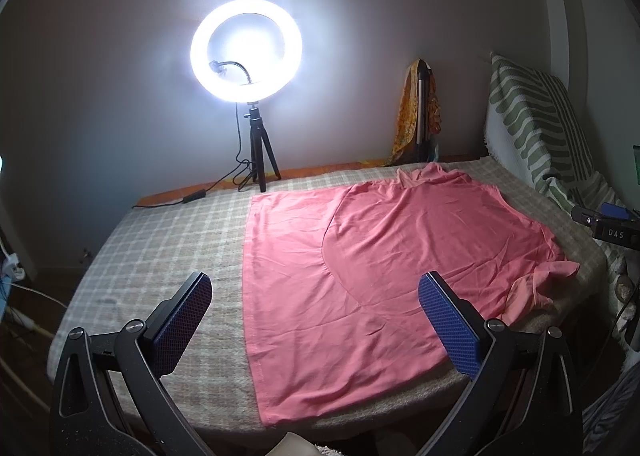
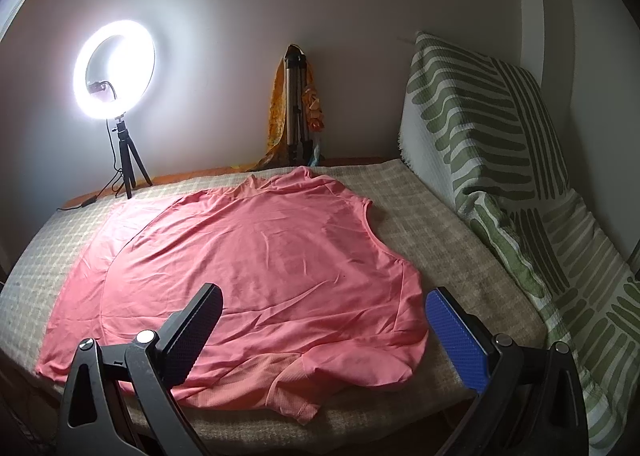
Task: Fold small clothes
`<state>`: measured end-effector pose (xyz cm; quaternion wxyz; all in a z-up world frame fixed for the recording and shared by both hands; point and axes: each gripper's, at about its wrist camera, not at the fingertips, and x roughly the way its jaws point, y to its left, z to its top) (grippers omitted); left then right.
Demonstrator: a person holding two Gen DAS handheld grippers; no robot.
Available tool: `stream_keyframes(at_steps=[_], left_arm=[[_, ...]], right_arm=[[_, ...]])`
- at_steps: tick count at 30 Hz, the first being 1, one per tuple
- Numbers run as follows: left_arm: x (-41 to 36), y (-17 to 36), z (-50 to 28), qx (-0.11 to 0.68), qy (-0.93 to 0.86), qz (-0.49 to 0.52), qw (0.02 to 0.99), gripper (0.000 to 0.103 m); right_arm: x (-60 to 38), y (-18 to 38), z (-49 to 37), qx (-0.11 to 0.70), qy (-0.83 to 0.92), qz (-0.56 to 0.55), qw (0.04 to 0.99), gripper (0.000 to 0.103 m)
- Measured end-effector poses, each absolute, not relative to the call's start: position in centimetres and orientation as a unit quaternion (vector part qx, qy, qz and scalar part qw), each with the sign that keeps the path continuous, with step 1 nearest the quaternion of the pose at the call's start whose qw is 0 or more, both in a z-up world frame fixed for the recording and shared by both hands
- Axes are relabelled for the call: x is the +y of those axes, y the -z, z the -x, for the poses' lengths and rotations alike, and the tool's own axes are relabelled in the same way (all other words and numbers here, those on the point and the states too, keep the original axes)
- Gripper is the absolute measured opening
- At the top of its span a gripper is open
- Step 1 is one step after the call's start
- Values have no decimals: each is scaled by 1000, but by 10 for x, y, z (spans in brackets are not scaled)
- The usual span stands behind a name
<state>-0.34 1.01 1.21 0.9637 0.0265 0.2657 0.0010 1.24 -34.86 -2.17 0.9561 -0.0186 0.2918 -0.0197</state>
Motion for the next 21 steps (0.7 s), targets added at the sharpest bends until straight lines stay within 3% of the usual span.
stream_keyframes(at_steps=[21], left_arm=[[10, -12, 4, 265, -2, -26, 964, 103]], right_arm=[[-345, 21, -15, 293, 17, 18, 956, 103]])
